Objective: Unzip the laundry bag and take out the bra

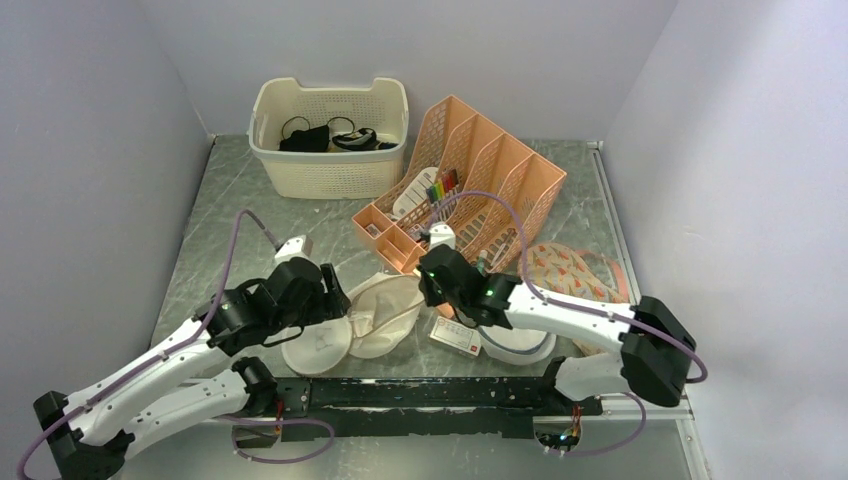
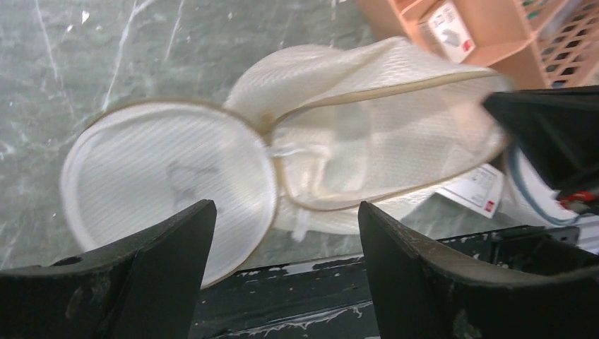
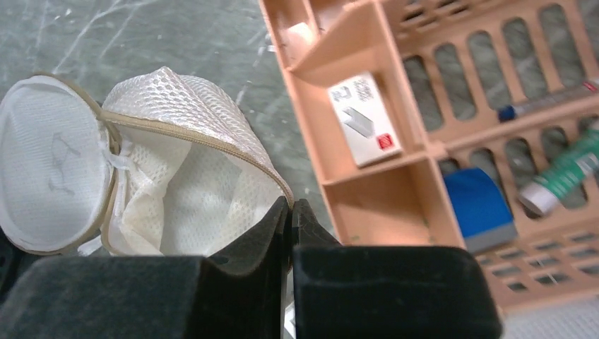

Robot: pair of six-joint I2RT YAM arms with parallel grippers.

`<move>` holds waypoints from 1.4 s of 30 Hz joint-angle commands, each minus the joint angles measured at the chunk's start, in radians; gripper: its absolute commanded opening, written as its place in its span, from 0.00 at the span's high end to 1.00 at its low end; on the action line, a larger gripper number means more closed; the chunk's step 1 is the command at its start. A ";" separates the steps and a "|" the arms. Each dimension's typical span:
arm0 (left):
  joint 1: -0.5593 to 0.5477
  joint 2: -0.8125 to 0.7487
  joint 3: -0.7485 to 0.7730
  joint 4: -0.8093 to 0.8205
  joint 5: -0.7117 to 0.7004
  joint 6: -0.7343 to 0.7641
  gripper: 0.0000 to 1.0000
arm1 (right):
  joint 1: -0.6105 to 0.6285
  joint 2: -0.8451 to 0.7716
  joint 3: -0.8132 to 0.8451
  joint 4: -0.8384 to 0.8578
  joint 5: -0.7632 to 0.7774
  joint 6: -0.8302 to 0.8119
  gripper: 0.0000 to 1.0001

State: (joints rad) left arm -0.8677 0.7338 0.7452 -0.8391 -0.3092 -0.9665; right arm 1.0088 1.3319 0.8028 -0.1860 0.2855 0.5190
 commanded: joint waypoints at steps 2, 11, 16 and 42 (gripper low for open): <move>-0.004 0.004 -0.024 -0.037 -0.065 -0.075 0.18 | -0.019 -0.124 -0.091 0.037 0.100 0.068 0.99; -0.005 0.130 -0.047 -0.355 -0.251 -0.527 0.31 | -0.023 -0.188 -0.136 0.059 0.091 0.077 0.99; -0.005 0.165 -0.106 -0.307 -0.285 -0.550 0.26 | -0.024 -0.201 -0.145 0.089 0.078 0.064 0.99; -0.005 0.224 -0.105 -0.311 -0.293 -0.585 0.93 | -0.024 -0.199 -0.152 0.115 0.033 0.047 0.98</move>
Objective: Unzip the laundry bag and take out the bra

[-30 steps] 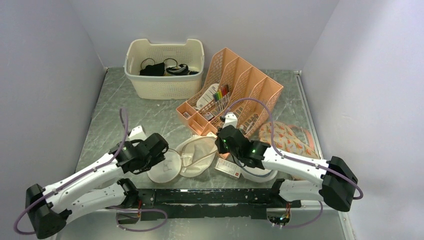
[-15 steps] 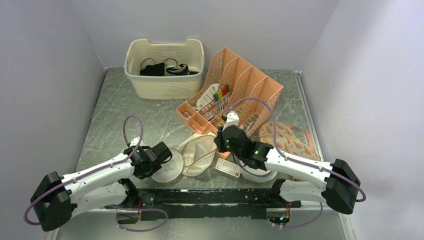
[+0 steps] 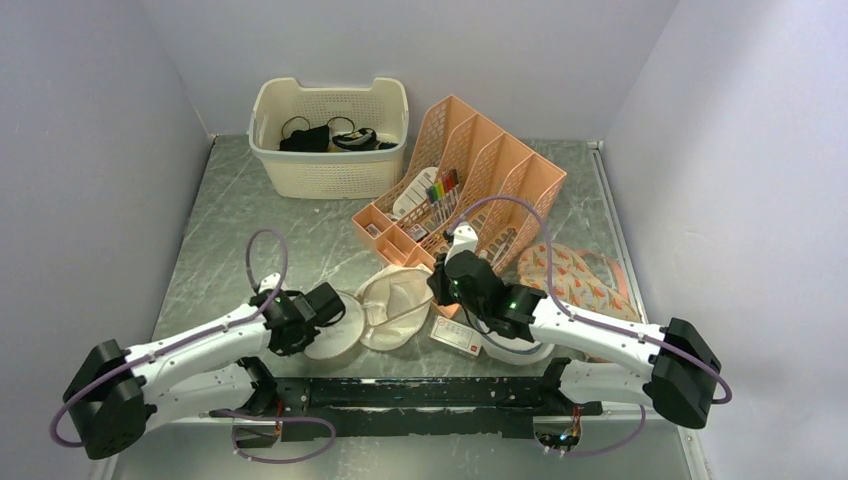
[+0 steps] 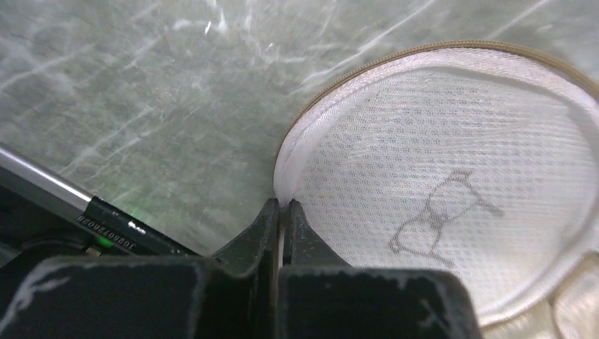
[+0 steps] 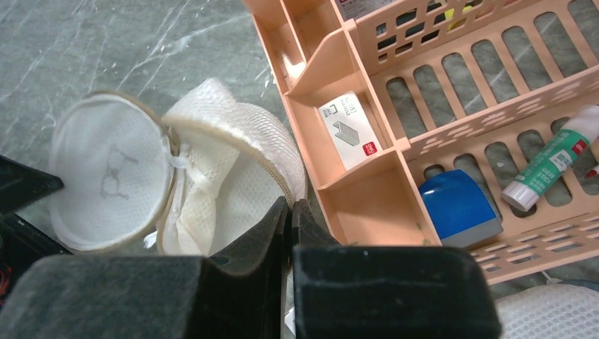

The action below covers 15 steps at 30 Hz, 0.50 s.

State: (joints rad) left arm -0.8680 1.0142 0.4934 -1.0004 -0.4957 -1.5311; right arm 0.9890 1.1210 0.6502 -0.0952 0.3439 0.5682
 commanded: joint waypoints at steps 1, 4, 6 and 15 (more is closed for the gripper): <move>-0.006 -0.072 0.194 -0.185 -0.130 -0.006 0.93 | -0.004 0.027 0.008 0.033 -0.046 -0.008 0.98; -0.004 -0.101 0.354 -0.249 -0.205 0.112 0.93 | -0.007 0.094 0.049 0.071 -0.144 -0.001 0.98; -0.005 -0.103 0.477 -0.263 -0.235 0.223 0.93 | -0.011 0.142 0.085 0.103 -0.227 0.011 0.98; -0.004 0.035 0.802 -0.412 -0.347 0.668 0.93 | -0.016 0.237 0.242 0.080 -0.213 -0.018 0.98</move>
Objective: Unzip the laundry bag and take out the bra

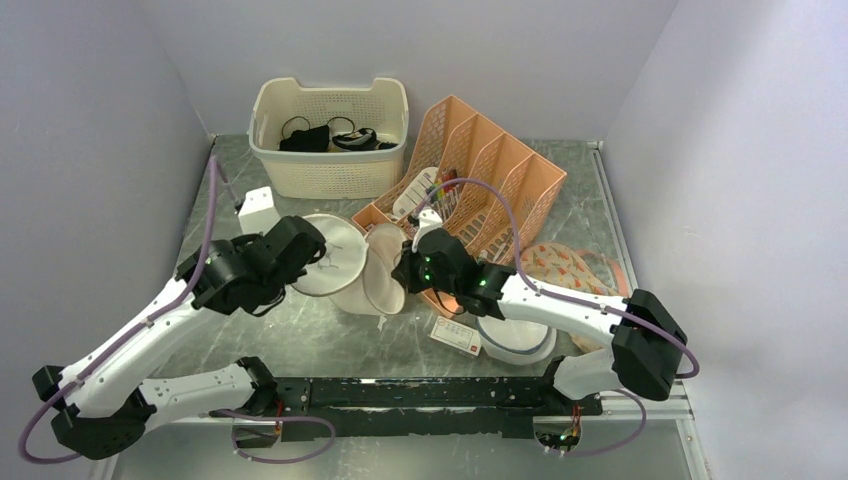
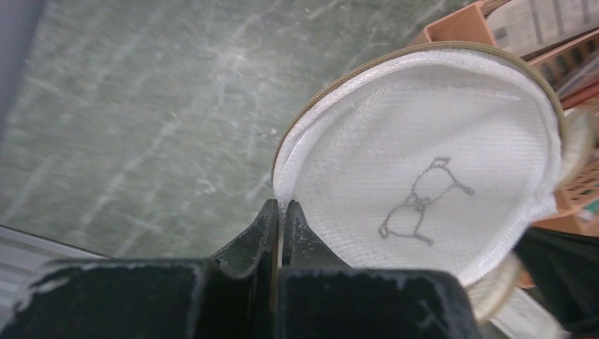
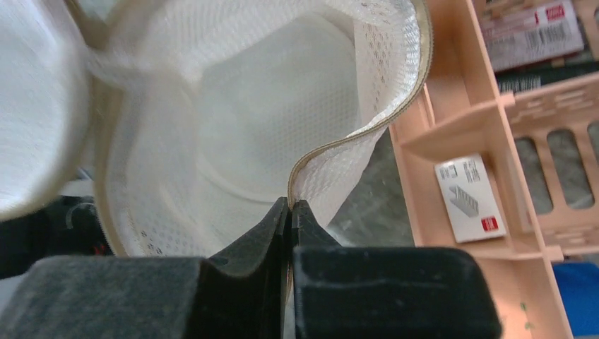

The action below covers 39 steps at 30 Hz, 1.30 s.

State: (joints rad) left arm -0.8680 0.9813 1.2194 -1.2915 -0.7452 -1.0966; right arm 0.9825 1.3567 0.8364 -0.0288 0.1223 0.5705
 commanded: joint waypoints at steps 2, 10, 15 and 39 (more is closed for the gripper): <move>-0.003 0.087 0.079 -0.120 -0.110 0.274 0.93 | -0.017 0.010 0.076 -0.006 0.007 -0.024 0.98; -0.005 0.076 -0.008 -0.048 -0.105 0.227 0.93 | -0.019 -0.035 0.088 -0.126 0.082 -0.116 0.81; -0.004 0.024 -0.079 0.093 -0.033 0.348 0.93 | -0.044 -0.045 0.152 -0.185 -0.035 -0.236 0.41; -0.004 -0.009 -0.079 0.182 0.054 0.441 0.93 | -0.221 0.421 0.446 0.336 -1.033 -0.182 0.43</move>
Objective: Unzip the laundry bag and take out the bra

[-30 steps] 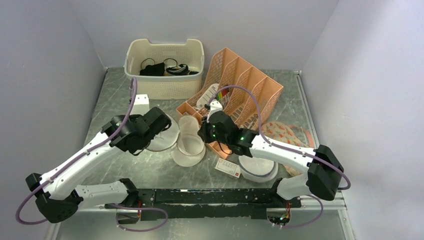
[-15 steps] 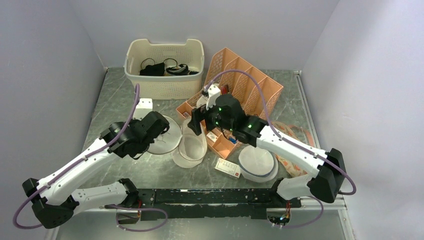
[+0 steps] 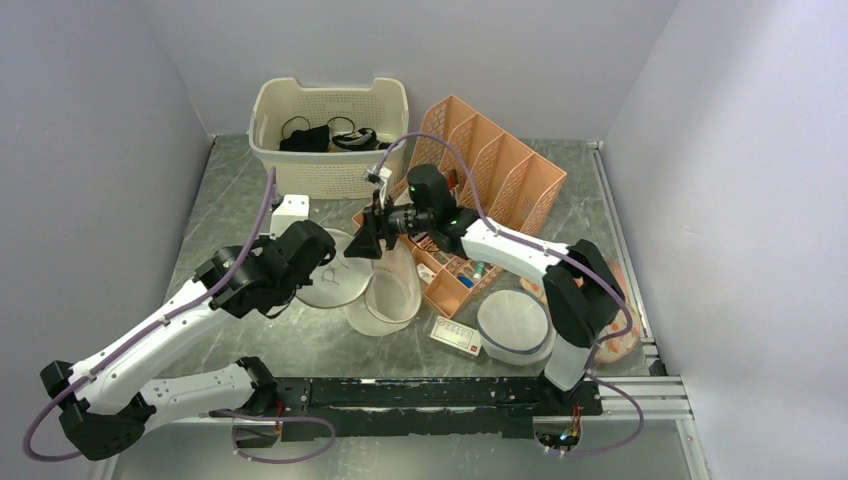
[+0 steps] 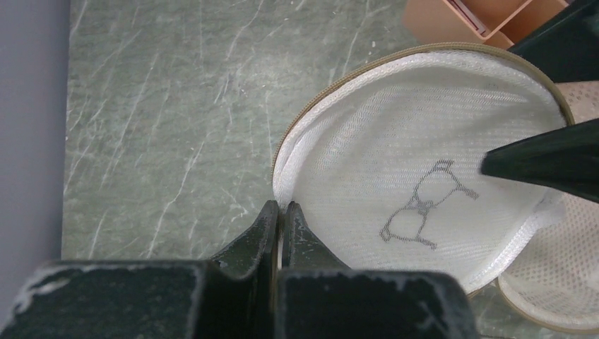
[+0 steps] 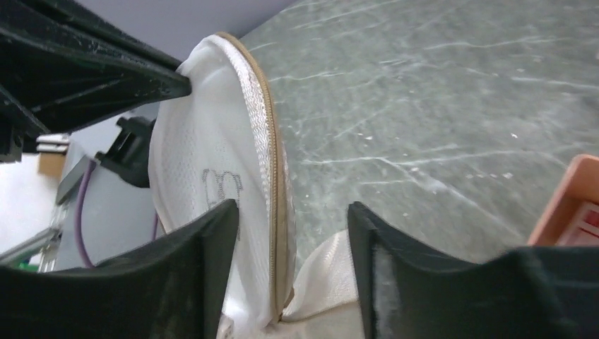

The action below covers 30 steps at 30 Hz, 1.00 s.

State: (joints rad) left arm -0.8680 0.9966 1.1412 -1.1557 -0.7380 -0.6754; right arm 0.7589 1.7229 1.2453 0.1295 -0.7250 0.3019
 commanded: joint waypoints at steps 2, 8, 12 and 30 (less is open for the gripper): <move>-0.004 -0.032 -0.010 0.059 0.070 0.022 0.93 | 0.001 0.069 0.019 0.223 -0.202 0.123 0.53; -0.003 -0.132 -0.022 0.085 0.211 -0.101 0.55 | -0.015 0.016 -0.044 0.196 -0.170 0.078 1.00; -0.005 -0.305 -0.095 0.165 0.325 -0.222 0.23 | -0.044 -0.002 -0.089 0.216 -0.233 0.081 1.00; -0.005 -0.687 -0.651 0.730 0.520 -0.433 0.05 | -0.064 -0.143 -0.179 0.330 -0.219 0.215 1.00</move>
State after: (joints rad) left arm -0.8680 0.2874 0.5438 -0.6304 -0.2623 -1.0859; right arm 0.6975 1.6291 1.0657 0.4595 -0.9745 0.5007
